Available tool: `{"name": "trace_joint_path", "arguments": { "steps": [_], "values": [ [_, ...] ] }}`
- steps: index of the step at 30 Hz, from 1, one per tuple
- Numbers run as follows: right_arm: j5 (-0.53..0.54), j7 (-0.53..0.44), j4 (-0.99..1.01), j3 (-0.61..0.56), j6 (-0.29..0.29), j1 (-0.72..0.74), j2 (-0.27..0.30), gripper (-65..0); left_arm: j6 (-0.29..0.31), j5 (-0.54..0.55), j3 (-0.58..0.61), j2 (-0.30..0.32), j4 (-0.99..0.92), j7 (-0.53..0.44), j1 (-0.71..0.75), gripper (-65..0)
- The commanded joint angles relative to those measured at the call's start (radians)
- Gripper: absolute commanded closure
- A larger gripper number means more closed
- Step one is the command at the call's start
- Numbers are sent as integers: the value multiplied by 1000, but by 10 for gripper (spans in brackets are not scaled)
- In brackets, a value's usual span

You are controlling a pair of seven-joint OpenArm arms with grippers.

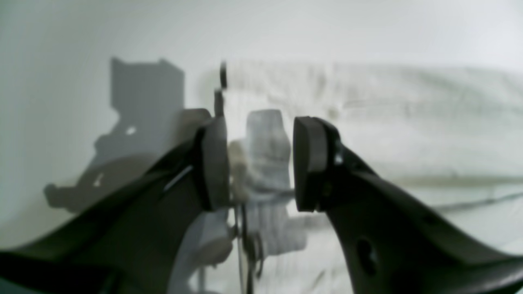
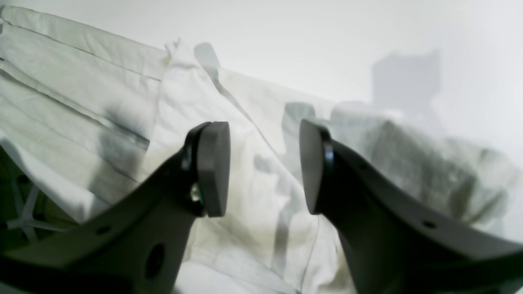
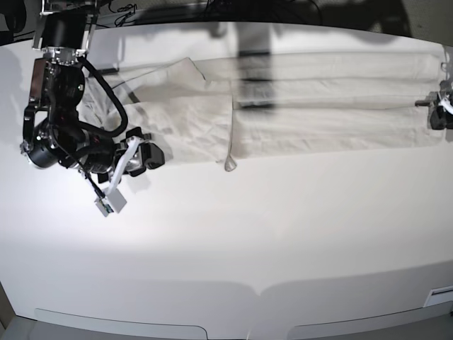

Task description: Fold the T-shirt properly

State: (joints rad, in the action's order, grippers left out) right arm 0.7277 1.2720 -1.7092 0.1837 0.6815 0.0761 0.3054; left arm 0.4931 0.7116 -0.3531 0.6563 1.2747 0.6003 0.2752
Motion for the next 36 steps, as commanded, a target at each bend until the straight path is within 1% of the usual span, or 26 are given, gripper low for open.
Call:
{"name": "trace_joint_path", "arguments": {
  "steps": [1,7,9,11,13,14,17,19,22,25,27,30,32,34,36],
  "values": [
    [15,-19,-16,6,-1,11,10,-280,0,12,-18,30,15,-13,8,-266],
    [16,-20,-16,6,-1,-16,10,-280,5,11,-99,32,14,20,75,-267],
    [15,-19,-16,6,-1,-19,10,-280,24,24,-145,32,14,22,96,-267],
    [16,-20,-16,6,-1,-22,10,-280,55,72,-195,31,14,47,118,-269],
    [16,-19,-16,6,-1,-22,10,-280,109,156,-227,31,11,88,138,-269],
    [16,-19,-16,6,-1,-22,10,-280,132,193,-230,31,4,100,145,-269],
    [16,-19,-16,6,-1,-22,10,-280,168,269,-229,28,-54,114,148,-269],
    [16,-19,-16,6,-1,-24,10,-280,203,323,-230,28,-108,126,145,-269],
    [16,-19,-16,6,-1,-24,10,-280,205,389,-230,28,-187,161,138,-269],
    [17,-26,-16,6,-1,-24,10,-280,205,449,-230,28,-254,117,137,-269],
    [17,-27,-16,6,-1,-24,10,-280,205,453,-230,27,-286,79,134,-269],
    [17,-36,-16,6,-1,-24,10,-280,205,453,-229,17,-327,105,103,-269],
    [16,-36,-16,6,-1,-24,10,-280,205,469,-229,-5,-346,135,76,-269],
    [16,-35,-16,6,-1,-24,10,-280,205,468,-229,-39,-350,149,44,-269],
    [16,-35,-16,6,-1,-24,10,-280,205,468,-229,-72,-350,186,13,-269]
  ]
}}
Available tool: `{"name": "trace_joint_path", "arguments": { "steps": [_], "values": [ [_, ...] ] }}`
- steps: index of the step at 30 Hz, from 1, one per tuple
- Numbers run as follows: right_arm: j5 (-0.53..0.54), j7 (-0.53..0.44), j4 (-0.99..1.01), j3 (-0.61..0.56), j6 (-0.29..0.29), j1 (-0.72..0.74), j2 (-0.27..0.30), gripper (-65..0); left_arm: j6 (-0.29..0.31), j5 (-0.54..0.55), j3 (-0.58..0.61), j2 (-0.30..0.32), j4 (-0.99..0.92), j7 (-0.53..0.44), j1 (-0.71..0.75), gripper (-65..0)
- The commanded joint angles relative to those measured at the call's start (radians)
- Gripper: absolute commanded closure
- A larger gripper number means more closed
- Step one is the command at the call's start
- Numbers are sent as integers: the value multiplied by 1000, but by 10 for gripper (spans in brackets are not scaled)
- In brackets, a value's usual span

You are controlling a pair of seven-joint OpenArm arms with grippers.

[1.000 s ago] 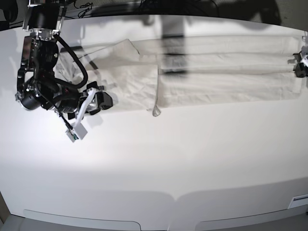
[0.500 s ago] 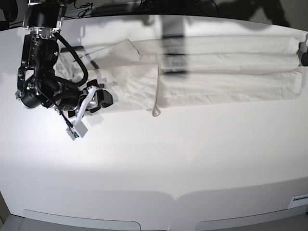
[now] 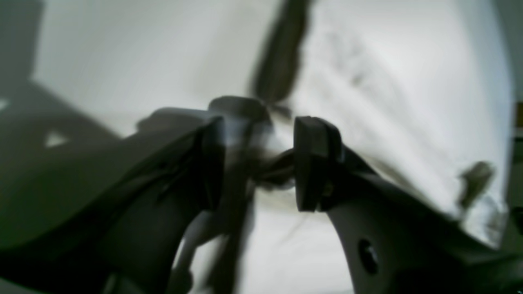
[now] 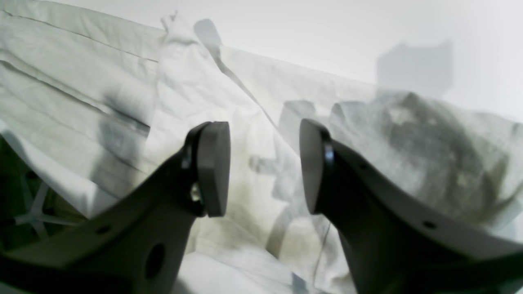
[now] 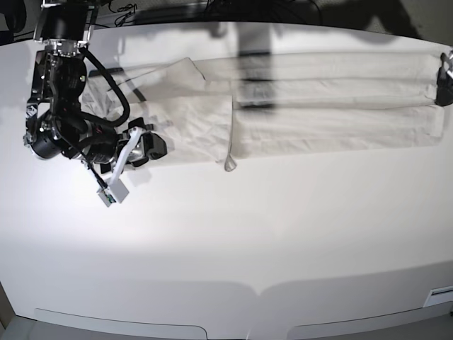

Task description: Fold the T-shirt properly

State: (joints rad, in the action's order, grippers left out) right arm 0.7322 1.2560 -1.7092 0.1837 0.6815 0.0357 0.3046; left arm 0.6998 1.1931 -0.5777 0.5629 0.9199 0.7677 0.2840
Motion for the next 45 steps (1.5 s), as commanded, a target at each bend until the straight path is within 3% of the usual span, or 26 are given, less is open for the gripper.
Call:
{"name": "trace_joint_path", "arguments": {
  "steps": [1,5,11,13,15,16,19,23,29,38,41,45],
  "values": [
    [12,-19,-16,6,-1,17,11,-280,-2,-13,-4,10,5,48,-11,-269],
    [12,-19,-16,6,-1,16,11,-280,-2,-1,-4,-5,5,154,-41,-269],
    [12,-19,-16,6,-1,17,11,-280,-2,24,-4,-3,5,157,-40,-236],
    [12,-19,-16,6,-1,17,11,-280,-2,23,-4,-6,5,141,-40,-159],
    [12,-19,-16,6,-2,16,11,-280,-2,22,-4,-9,5,112,-40,-25],
    [12,-19,-16,6,-1,16,11,-280,-2,22,-4,-11,5,89,-40,0],
    [16,-19,-16,6,-2,16,11,-280,-2,23,-4,-11,5,28,-40,0],
    [130,-15,-17,6,-1,0,6,-280,-2,22,-4,-11,5,-11,-40,0],
    [136,-21,-17,6,0,-39,-31,-279,-2,8,-4,18,5,-104,-40,0],
    [135,-22,-17,6,0,-50,-73,-279,-2,12,-4,23,5,-103,-40,0],
    [135,-20,-17,6,0,-50,-78,-280,-2,11,-4,16,5,-122,-40,-227],
    [135,-18,-17,6,0,-50,-78,-280,-2,8,-4,6,5,-168,-41,-223]
  ]
}}
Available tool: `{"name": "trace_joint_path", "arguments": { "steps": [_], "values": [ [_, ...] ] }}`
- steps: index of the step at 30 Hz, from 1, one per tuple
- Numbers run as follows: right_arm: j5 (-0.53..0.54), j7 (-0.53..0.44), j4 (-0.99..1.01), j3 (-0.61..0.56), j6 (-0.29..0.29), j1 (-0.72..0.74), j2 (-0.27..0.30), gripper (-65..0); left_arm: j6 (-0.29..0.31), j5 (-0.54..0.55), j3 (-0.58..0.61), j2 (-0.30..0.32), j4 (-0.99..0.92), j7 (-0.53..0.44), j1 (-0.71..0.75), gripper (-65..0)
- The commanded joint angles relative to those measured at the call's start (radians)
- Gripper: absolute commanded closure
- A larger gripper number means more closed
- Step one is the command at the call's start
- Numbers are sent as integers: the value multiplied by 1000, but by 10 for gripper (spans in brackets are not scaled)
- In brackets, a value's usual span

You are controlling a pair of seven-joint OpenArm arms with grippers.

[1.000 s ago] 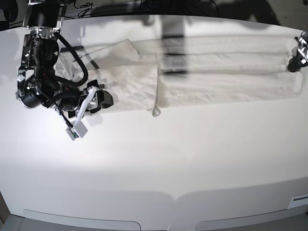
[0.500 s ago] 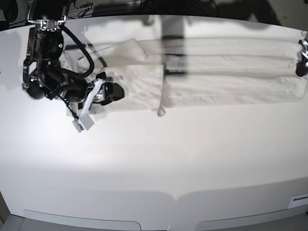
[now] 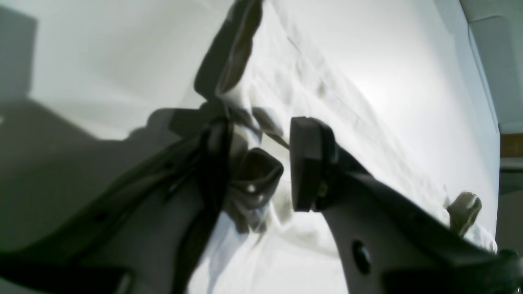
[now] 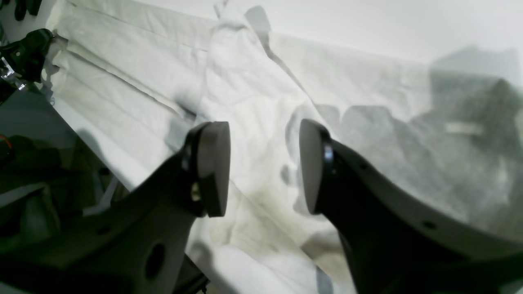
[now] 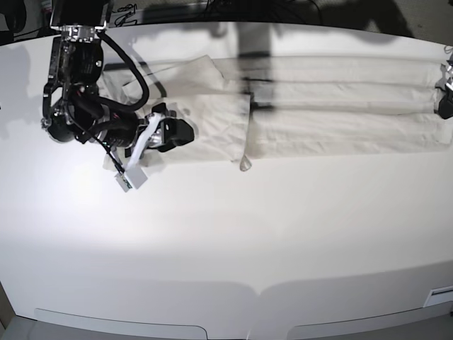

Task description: Fold the T-shirt properly

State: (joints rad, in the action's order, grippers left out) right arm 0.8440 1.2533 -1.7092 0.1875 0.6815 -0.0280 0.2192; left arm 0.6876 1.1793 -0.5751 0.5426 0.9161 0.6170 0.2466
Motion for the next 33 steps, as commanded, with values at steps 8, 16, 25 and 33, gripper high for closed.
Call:
{"name": "trace_joint_path", "arguments": {
  "steps": [8,16,25,33],
  "values": [
    [24,-6,-17,2,0,13,8,-280,11,-85,-7,-34,8,-50,-35,0],
    [24,8,-17,2,0,8,8,-230,11,-95,-7,-14,8,-49,-47,0],
    [28,7,-17,2,0,-9,-43,-216,11,-100,-7,91,8,-43,-48,0],
    [27,8,-17,-27,14,-9,-156,-216,11,-161,-7,153,8,-77,-47,0]
  ]
}}
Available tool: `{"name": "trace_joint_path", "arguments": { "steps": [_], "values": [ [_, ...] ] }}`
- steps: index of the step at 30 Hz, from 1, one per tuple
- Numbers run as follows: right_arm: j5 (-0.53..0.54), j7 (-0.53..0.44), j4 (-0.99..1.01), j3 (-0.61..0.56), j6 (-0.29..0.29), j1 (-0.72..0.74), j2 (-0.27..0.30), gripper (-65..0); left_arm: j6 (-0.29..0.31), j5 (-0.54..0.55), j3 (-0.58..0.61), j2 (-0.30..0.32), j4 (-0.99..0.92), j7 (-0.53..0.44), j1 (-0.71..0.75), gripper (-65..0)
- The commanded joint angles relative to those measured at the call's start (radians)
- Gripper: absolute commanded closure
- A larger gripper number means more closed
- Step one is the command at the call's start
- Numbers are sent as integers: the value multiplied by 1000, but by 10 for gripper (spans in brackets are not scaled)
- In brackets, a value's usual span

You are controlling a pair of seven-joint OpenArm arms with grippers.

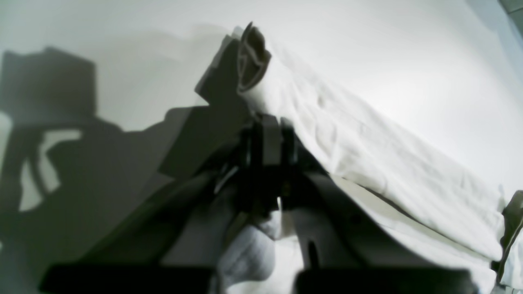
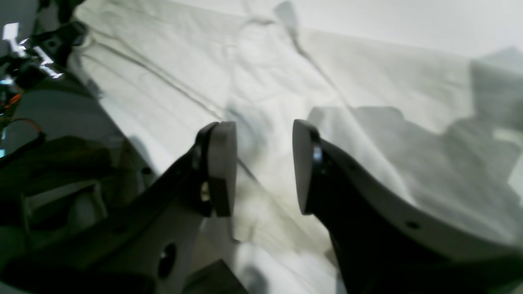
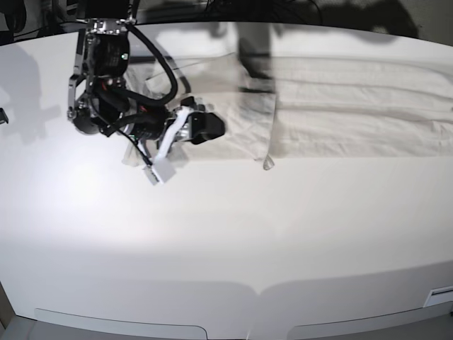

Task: Fold the T-shirt properly
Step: 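Move the left gripper to the strip's other end and grasp it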

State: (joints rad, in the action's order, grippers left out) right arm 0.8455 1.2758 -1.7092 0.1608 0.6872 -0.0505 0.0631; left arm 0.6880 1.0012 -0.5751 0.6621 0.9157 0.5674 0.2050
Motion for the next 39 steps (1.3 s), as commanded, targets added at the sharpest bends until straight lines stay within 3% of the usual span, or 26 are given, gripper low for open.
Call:
{"name": "trace_joint_path", "arguments": {
  "steps": [1,4,7,12,16,27,31,35,39],
  "values": [
    [26,-15,-17,-11,11,13,-11,-216,10,21,-7,38,9,-27,-6,0],
    [5,-16,-17,-55,11,14,-35,-216,10,50,-8,42,9,-16,-5,0],
    [-88,-60,-17,-105,11,14,-50,-216,10,150,-8,34,9,35,-3,0],
    [-197,-140,-17,-148,11,15,-49,-216,10,327,-8,-27,31,154,-3,0],
    [-200,-149,-17,-148,11,18,-49,-216,10,367,-8,-137,117,226,7,0],
    [-200,-151,-17,-147,11,23,-34,-216,10,350,-6,-494,643,243,224,0],
    [-198,-152,-17,-147,11,23,-30,-216,10,350,-5,-610,741,321,243,0],
    [-187,-153,-17,-147,11,23,-30,-216,10,350,37,-695,783,362,241,0],
    [-184,-151,-17,-147,11,22,-29,-216,10,349,150,-734,784,359,241,0]
  ]
}}
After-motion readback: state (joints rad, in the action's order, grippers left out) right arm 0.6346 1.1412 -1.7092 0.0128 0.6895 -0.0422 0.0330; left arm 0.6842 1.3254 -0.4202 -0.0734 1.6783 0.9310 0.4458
